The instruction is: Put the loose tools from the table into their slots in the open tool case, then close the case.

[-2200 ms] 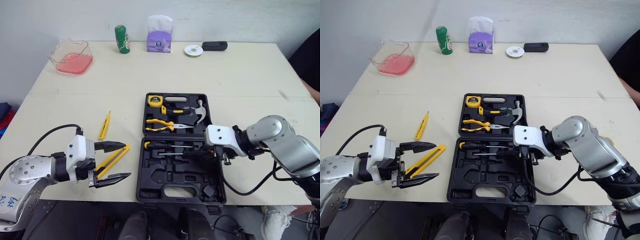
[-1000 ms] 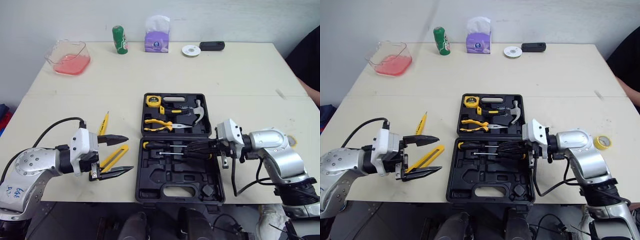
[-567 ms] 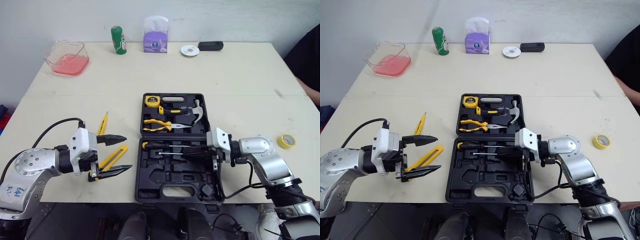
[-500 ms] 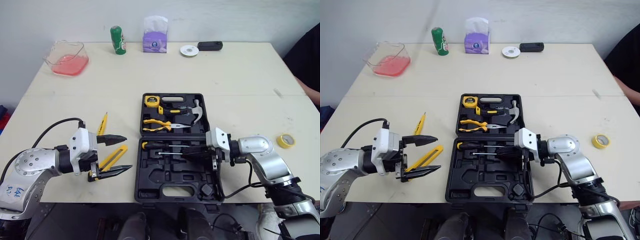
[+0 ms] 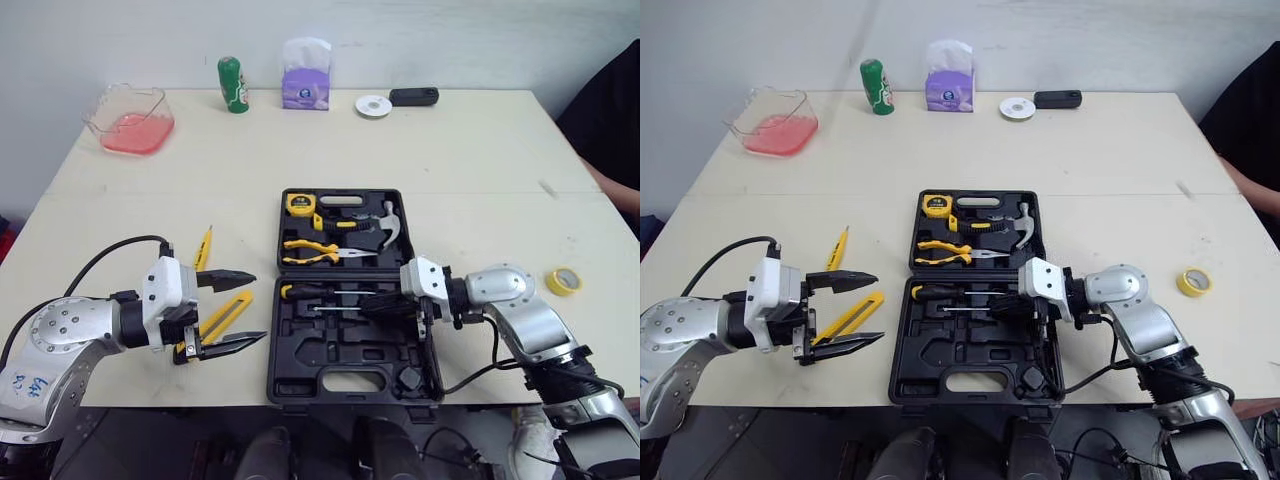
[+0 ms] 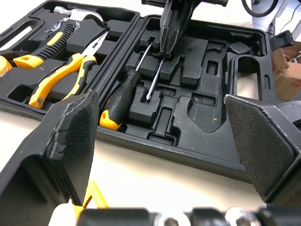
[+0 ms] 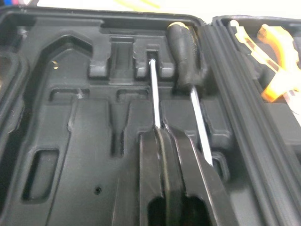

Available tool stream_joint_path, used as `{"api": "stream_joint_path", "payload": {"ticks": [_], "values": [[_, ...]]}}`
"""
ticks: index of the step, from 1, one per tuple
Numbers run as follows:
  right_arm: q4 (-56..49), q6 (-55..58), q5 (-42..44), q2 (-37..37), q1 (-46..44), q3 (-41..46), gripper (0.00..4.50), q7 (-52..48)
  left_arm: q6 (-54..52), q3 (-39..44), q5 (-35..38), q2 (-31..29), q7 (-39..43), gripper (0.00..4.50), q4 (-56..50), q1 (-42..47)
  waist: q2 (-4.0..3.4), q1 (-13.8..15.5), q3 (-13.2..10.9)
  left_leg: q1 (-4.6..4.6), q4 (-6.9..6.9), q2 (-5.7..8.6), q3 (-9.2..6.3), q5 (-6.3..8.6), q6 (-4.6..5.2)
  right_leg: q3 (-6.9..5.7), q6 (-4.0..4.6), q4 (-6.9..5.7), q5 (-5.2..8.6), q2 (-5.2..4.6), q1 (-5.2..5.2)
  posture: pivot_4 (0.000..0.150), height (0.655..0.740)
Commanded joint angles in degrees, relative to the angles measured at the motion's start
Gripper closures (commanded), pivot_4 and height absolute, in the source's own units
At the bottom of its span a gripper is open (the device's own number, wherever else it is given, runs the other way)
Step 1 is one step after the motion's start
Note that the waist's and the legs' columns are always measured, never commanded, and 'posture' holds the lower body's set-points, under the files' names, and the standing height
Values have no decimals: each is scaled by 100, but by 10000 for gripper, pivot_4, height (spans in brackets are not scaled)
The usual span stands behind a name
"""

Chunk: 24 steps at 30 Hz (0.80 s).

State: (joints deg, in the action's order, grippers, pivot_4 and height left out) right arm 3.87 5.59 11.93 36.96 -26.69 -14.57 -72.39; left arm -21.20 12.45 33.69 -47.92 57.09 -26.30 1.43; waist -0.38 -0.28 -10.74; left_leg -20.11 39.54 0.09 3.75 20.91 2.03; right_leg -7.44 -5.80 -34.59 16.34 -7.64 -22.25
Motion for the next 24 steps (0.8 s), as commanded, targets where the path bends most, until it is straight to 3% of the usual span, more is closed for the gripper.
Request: {"api": "stream_joint_path", "payload": {"ticks": [1, 7, 15, 18, 21, 24], "values": [[324, 420, -624, 34, 184, -448, 44333, 225, -1, 179, 35, -53, -42, 0, -168, -20, 16, -8, 13, 2, 0, -2, 0, 0, -2, 0, 2, -1, 1, 0, 1, 1500, 7400], [194, 403, -306, -89, 156, -288, 44333, 212, -14, 215, 26, -71, -48, 0, -175, -47, 33, -13, 25, 92, -20, -17, -2, 11, -23, -3, 20, 35, 10, 0, 80, 1500, 7400], [36, -458, 861, -51, 280, 816, 44333, -359, 77, 330, -18, -39, -110, 0, -125, -85, -10, 16, -8, 79, -37, -23, -2, 14, -29, -8, 34, 31, 17, 4, 63, 1500, 7400], [-180, -72, 1321, 278, 506, 1415, 44333, -385, -33, 717, 111, -95, -98, 0, -37, -308, -33, 23, -24, 66, -37, -22, -2, 14, -26, -13, 32, 24, 16, 4, 56, 1500, 7400], [-228, -89, 1658, 736, 787, 2282, 35472, -366, -51, 1445, 96, -107, -166, 0, 194, -657, -38, 29, -28, 43, -38, -22, -5, 16, -21, -18, 31, 31, 16, 5, 40, 1500, 7400], [35, -542, 1495, 1004, 1007, 2732, 22548, -325, 81, 1870, -45, -93, -148, 0, 464, -894, -36, 29, -26, 10, -38, -22, -4, 15, -19, -26, 31, 33, 16, 10, 11, 1500, 7400]]}}
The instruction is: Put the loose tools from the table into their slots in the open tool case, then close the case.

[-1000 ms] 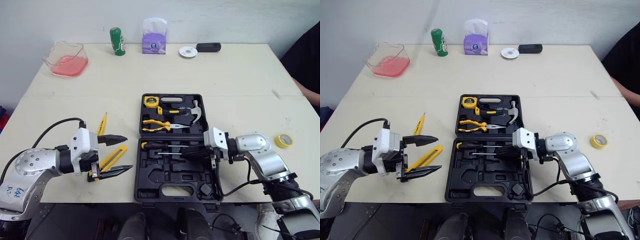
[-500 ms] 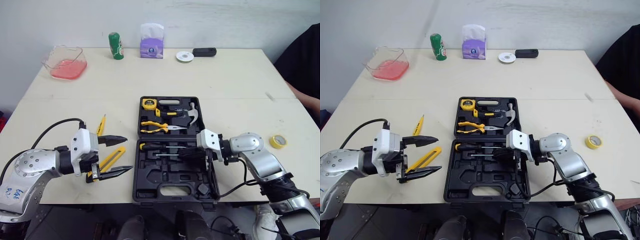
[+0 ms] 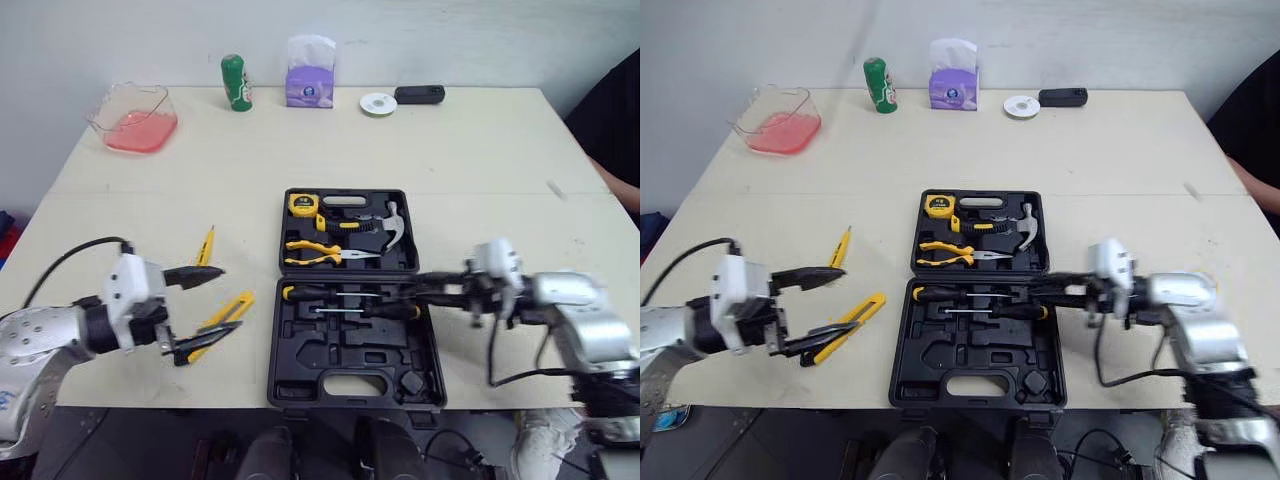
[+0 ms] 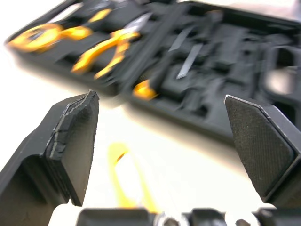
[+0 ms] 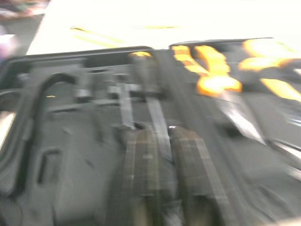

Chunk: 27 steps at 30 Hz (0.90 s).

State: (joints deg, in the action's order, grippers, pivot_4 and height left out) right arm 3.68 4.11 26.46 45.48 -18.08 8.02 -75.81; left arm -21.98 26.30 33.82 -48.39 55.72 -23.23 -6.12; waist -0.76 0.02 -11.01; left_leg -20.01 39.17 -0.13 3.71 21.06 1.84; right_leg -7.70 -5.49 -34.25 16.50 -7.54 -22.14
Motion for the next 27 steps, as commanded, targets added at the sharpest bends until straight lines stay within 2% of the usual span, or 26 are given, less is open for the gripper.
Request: {"api": "stream_joint_path", "payload": {"ticks": [1, 4, 5, 8, 13, 18, 23, 27], "values": [[263, -674, -43, 237, 229, 648, 17189, 3, 277, 657, -146, -18, -30, 0, 342, -217, 4, 0, 2, -10, 1, 0, 0, -1, 1, -1, 0, -1, 0, 1, -11, 1500, 7400], [928, -1382, -226, 470, 512, 1126, 2761, -40, 687, 1100, -376, 91, -105, 0, 950, -395, 4, -2, 1, -17, 2, 3, 11, -4, 4, 3, -1, -11, -1, 3, -23, 1500, 7400], [1265, -1445, -255, 634, 639, 1389, 468, 56, 897, 1285, -510, 126, -64, 0, 1318, -590, 4, -4, 1, -17, 2, 4, 14, -5, 5, 4, -2, -14, -1, 2, -25, 1500, 7400], [1977, -1582, -285, 1005, 832, 1909, 468, 284, 1313, 1654, -695, 191, -20, 0, 1971, -952, 1, -26, -2, -18, 0, 9, 28, -6, 9, 7, -4, -15, -2, 0, -33, 1500, 7400], [3556, -2702, -574, 1648, 1453, 2731, 468, 489, 1740, 2344, -831, 308, -518, 0, 2711, -1127, 12, 11, -6, -18, -1, 5, 21, -3, 10, 13, -5, 13, -3, -11, -34, 1500, 7400], [5042, -3466, -716, 1960, 1711, 3330, 468, 1636, 1955, 2878, -818, 261, -822, 0, 3497, -1248, 10, -29, -5, -14, -3, 2, 22, 5, -3, 19, -1, 9, -5, -19, -36, 1500, 7400], [5439, -3474, -703, 2011, 2009, 3448, 468, 1979, 2052, 3022, -900, 159, -866, 0, 3878, -1466, 0, -117, -4, -11, -9, 0, 26, 9, -10, 24, 1, 4, -4, -20, -41, 1500, 7400], [5484, -3498, -684, 1995, 2133, 3519, 468, 2399, 2046, 3223, -927, 242, -1263, 0, 3930, -1539, -2, -172, -2, -10, -9, -1, 26, 10, -13, 26, 2, 2, -4, -22, -40, 1500, 7400]]}}
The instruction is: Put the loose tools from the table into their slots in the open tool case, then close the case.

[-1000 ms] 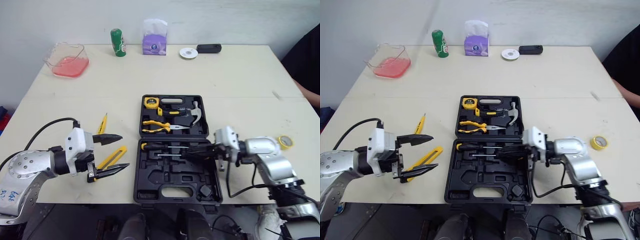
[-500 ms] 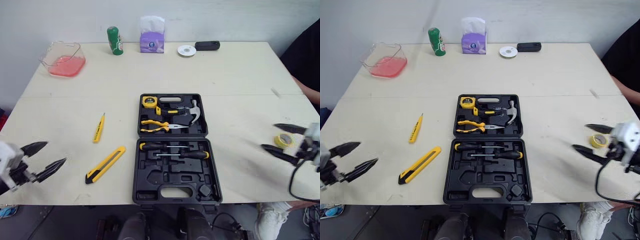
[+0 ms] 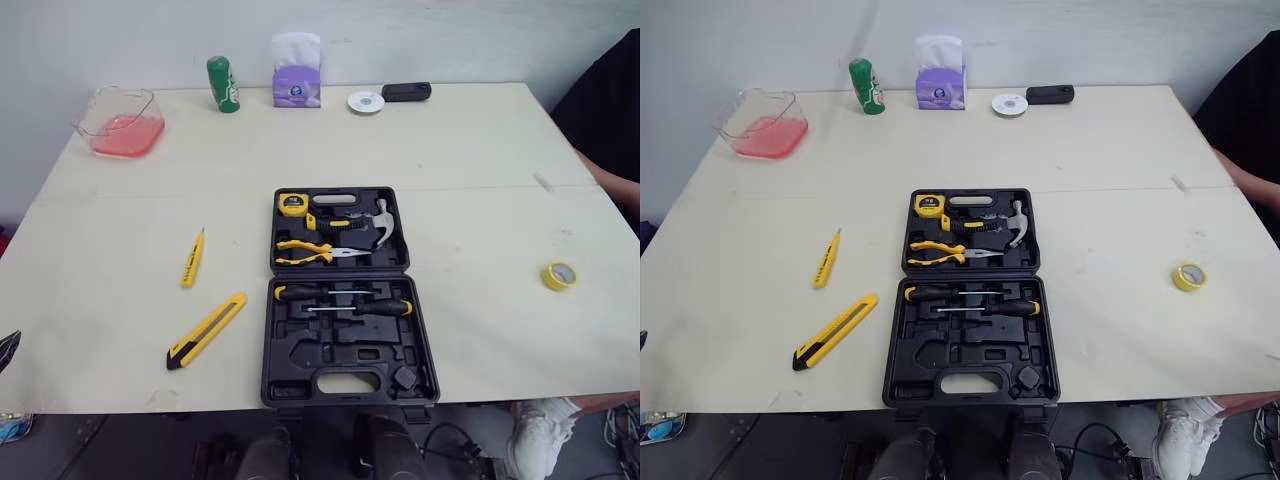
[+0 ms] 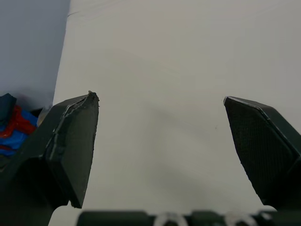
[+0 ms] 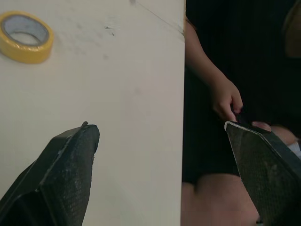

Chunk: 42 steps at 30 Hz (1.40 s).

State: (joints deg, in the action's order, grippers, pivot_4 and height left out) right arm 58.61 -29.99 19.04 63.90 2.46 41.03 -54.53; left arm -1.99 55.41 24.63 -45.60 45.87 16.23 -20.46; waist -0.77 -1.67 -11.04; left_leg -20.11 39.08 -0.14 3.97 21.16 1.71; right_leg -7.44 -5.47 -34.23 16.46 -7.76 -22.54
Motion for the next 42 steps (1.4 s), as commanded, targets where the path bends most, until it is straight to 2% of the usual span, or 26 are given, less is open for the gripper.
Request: {"api": "stream_joint_path", "payload": {"ticks": [1, 5, 9, 14, 19, 23, 27, 29, 31, 34, 37, 40, 42], "values": [[-54, -51, 40, 99, 100, 164, 468, 344, -71, 312, 35, 14, -321, 0, -47, -158, -1, -6, 0, 0, -1, 0, 0, 0, 0, 1, 0, 0, 0, 0, -1, 1500, 7400], [-314, 161, -35, 17, -201, -215, 468, 348, -131, 181, -57, 14, -543, 0, -122, -187, -3, -8, 2, 1, -2, 0, 3, 0, 0, 4, 0, 0, 0, 0, -1, 1500, 7400], [-816, 417, 167, -157, -613, -451, 468, 32, -404, 137, 143, 55, -627, 0, -455, -90, -4, 1, 2, 2, -1, 0, 4, 9, -17, 6, 1, -7, 0, -1, -2, 1500, 7400], [-1429, 698, 211, -496, -962, -785, 468, -127, -862, -149, 332, 365, -820, 0, -1250, 1, -7, 38, 4, -2, -1, 1, 2, 2, -3, 3, 0, -5, -1, -2, -3, 1500, 7400], [-3063, 1570, 972, -1125, -877, -1015, 468, -698, -1605, -383, 686, 331, -1043, 0, -2299, 299, 1, 83, 4, -3, 3, 1, 0, -8, 11, 1, 0, -11, -1, 0, -1, 1500, 7400], [-4287, 2381, 1577, -1618, -921, -1149, 468, -660, -2334, -758, 666, 206, -1366, 0, -2858, 535, -6, 145, 5, -1, 4, 4, 2, -10, 13, 6, -1, -24, -1, -1, -2, 1500, 7400], [-5149, 2625, 1688, -1796, -1004, -1500, 468, -910, -3682, -1106, 1211, 10, -1849, 0, -3459, 1098, -5, 159, 5, -4, 4, 1, 0, -12, 12, 5, -1, -41, -1, 6, -2, 1500, 7400], [-5370, 2608, 1790, -1850, -1107, -1636, 468, -1185, -4426, -1350, 1183, -255, -2124, 0, -3571, 1311, 3, 170, 4, -3, 6, 3, 0, -13, 14, 5, -2, -43, -2, 6, -1, 1500, 7400], [-5533, 2613, 1797, -1911, -1168, -1759, 468, -1333, -4828, -1546, 1112, -414, -2316, 0, -3441, 1609, 2, 172, 4, -3, 8, 6, -3, -17, 14, 4, -2, -47, -2, 8, -1, 1500, 7400], [-5941, 2847, 1937, -2042, -1325, -2054, 468, -1464, -5427, -1946, 1586, -458, -2232, 0, -3290, 2468, 3, 193, 3, -5, 8, 8, -5, -21, 13, 2, -2, -46, -2, 12, -1, 1500, 7400], [-6187, 2929, 1983, -2115, -1449, -2232, 468, -1591, -6073, -2488, 1555, -637, -2282, 0, -3259, 2884, 4, 182, 3, -6, 11, 12, -4, -23, 13, 3, -3, -48, -2, 12, -1, 1500, 7400], [-6311, 2996, 2009, -2178, -1545, -2358, 468, -1695, -6528, -2841, 1596, -527, -2459, 0, -3202, 3379, 9, 174, 1, -6, 11, 14, -4, -24, 14, 3, -3, -48, -2, 20, -2, 1500, 7400], [-6266, 2957, 1957, -2226, -1583, -2475, 468, -1843, -6690, -3300, 1344, -482, -2655, 0, -3110, 3681, 13, 170, 2, -7, 11, 14, -3, -28, 14, 3, -3, -47, -2, 22, -2, 1500, 7400]]}}
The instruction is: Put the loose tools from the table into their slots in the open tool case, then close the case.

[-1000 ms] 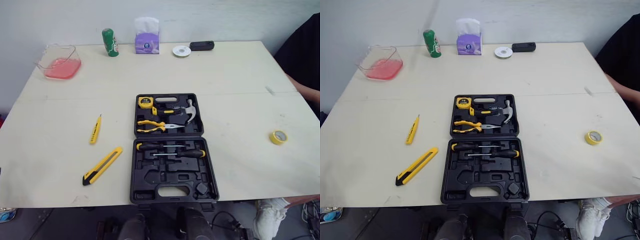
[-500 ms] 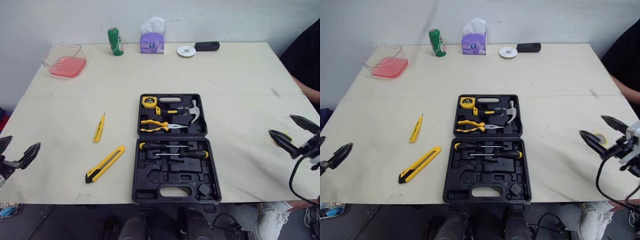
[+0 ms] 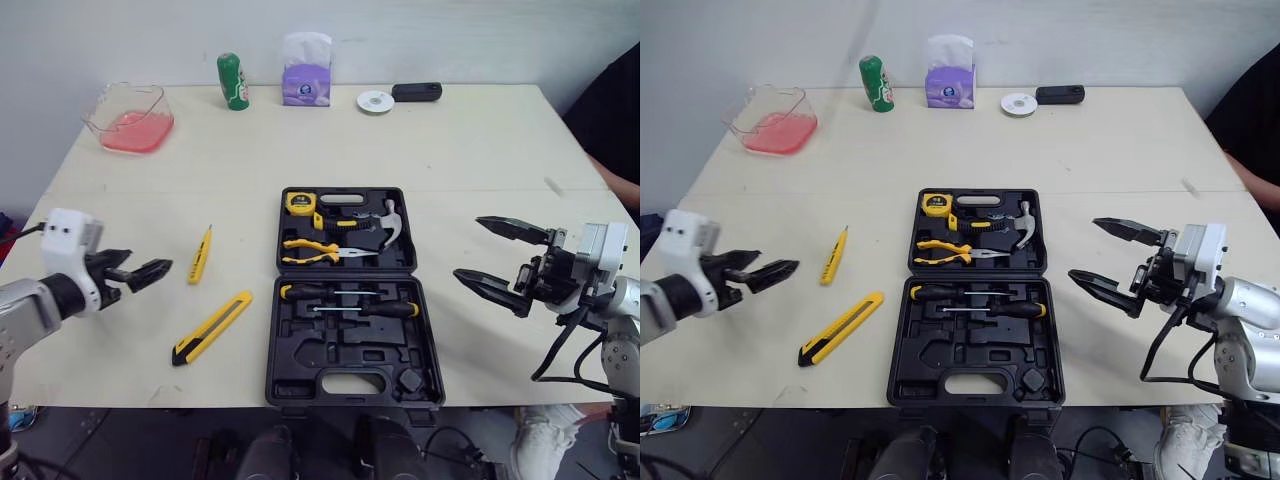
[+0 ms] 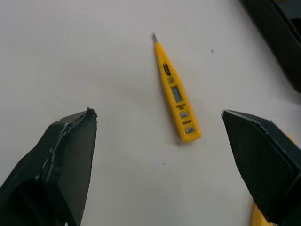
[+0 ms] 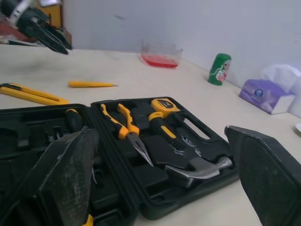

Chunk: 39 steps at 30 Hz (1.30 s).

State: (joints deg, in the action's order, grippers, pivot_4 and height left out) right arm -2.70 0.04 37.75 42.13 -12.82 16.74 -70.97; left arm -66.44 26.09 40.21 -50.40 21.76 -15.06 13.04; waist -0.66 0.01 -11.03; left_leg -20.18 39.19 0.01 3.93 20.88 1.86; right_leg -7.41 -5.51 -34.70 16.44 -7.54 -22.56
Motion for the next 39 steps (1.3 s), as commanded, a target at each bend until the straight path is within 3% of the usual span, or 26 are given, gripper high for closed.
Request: {"api": "stream_joint_path", "payload": {"ticks": [1, 7, 13, 20, 23, 30, 35, 39], "values": [[-117, -59, 67, -56, -58, -81, 468, -255, -282, -512, -290, 10, -284, 0, 41, 413, 4, 8, 0, 1, 0, 0, 0, 0, 0, 0, 0, 0, 0, 1, 1, 1500, 7400], [-51, -141, 71, -157, -69, -61, 468, -395, -360, -1090, -700, 365, -592, 0, 299, 976, 6, 31, 0, 1, 3, 8, 0, -9, 1, 0, -2, -6, -1, 4, 1, 1500, 7400], [11, -273, -18, -312, -244, -245, 468, -552, 422, -1779, -1580, 615, -789, 0, 1194, 1403, 6, 48, 0, 1, 3, 12, 1, -14, 0, -2, -2, -10, -1, 14, 0, 1500, 7400], [-16, -241, -68, -352, -185, -219, 468, -478, 253, -2016, -1540, 827, -258, 0, 1266, 1372, 8, 131, 1, 0, 5, 16, 0, -17, 3, -3, -4, -13, -2, 10, 0, 1500, 7400], [-17, -258, -83, -347, -124, -197, 0, -477, 265, -1959, -1581, 898, -208, 8428, 1263, 1316, 8, 149, 1, 0, 6, 21, -1, -18, 6, -3, -6, -13, -3, 7, 1, 1500, 7400], [-9, -263, -88, -367, -146, -220, 0, -448, 587, -1875, -1697, 964, -30, 39391, 1433, 1135, 8, 149, 2, 1, 6, 24, -2, -20, 9, -4, -9, -14, -5, 4, 3, 1500, 7400], [-11, -278, -98, -326, -45, -182, 0, -480, 963, -1533, -1751, 1007, -21, 39955, 1565, 1009, 8, 142, 2, 3, 6, 24, -2, -20, 9, -3, -9, -15, -5, 4, 4, 1500, 7400], [25, -348, -172, -256, 38, -118, 0, -470, 2246, -1151, -1814, 993, 332, 39956, 1461, 806, 8, 136, 1, 2, 6, 22, -1, -20, 9, -3, -9, -15, -5, 2, 3, 1500, 7400]]}}
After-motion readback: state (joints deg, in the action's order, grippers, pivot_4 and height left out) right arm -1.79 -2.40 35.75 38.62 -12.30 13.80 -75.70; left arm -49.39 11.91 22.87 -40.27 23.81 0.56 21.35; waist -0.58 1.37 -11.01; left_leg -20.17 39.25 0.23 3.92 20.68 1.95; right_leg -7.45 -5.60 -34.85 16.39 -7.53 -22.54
